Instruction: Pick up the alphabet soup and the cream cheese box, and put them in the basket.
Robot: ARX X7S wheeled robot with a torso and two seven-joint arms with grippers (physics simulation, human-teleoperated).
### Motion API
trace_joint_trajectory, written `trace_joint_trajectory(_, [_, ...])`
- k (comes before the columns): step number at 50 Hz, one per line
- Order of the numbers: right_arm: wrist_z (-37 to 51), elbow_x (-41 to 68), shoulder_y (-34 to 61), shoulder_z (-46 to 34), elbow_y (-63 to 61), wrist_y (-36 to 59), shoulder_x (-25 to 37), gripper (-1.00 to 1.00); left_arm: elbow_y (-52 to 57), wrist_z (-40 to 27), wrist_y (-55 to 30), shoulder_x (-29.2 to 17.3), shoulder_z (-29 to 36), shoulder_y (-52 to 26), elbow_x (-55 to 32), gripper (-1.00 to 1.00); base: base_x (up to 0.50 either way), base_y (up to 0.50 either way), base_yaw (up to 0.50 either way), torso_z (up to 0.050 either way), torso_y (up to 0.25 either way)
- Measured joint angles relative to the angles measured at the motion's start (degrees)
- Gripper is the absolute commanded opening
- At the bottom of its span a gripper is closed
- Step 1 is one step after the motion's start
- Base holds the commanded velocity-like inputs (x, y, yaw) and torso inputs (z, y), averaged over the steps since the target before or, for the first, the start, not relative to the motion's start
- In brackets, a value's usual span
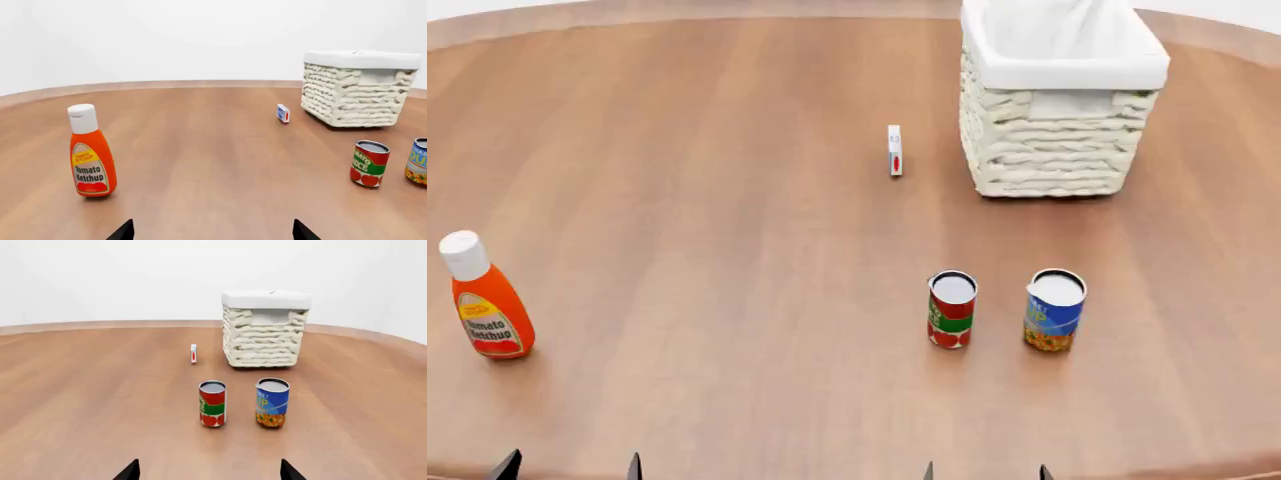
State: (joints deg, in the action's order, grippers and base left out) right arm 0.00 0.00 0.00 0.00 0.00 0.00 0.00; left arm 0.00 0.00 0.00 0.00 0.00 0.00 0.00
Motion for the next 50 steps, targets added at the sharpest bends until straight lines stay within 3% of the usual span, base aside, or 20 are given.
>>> trace_joint_trajectory(13, [3.6, -0.3, -0.4, -1.7, -1.5, 0.6, 1.4, 1.00, -0.5, -1.9, -1.0, -1.6, 1.7, -0.9, -1.1, 1.00, 0.00, 0.00, 0.00, 0.000, 0.000])
trace_joint_trajectory(26, [7.1, -0.4, 0.3, -3.9, -0.9, 1.6, 2.6, 1.00, -1.2, -3.8, -1.2, -3.0, 3.3, -1.4, -2.2, 1.00, 0.00, 0.50, 0.00, 0.000, 0.000])
trace_joint_trajectory(39, [8.7, 0.9, 2.0, -5.5, -0.9, 5.0, 3.5, 1.00, -0.5, -5.8, -2.8, -4.1, 4.5, -2.1, -2.5, 1.00, 0.00, 0.00, 0.00, 0.000, 0.000])
trace_joint_trajectory(44, [8.1, 3.6, 7.3, -5.3, -10.3, 18.5, 5.0, 1.00, 9.2, -6.6, -15.2, -4.3, 4.3, -7.7, -4.7, 1.00, 0.00, 0.00, 0.00, 0.000, 0.000])
trace_joint_trajectory(50, [7.1, 7.6, 21.6, -4.3, -22.6, 43.6, 6.9, 1.00, 20.2, -8.0, -36.4, -3.9, 2.9, -22.3, -8.9, 1.00, 0.00, 0.00, 0.00, 0.000, 0.000])
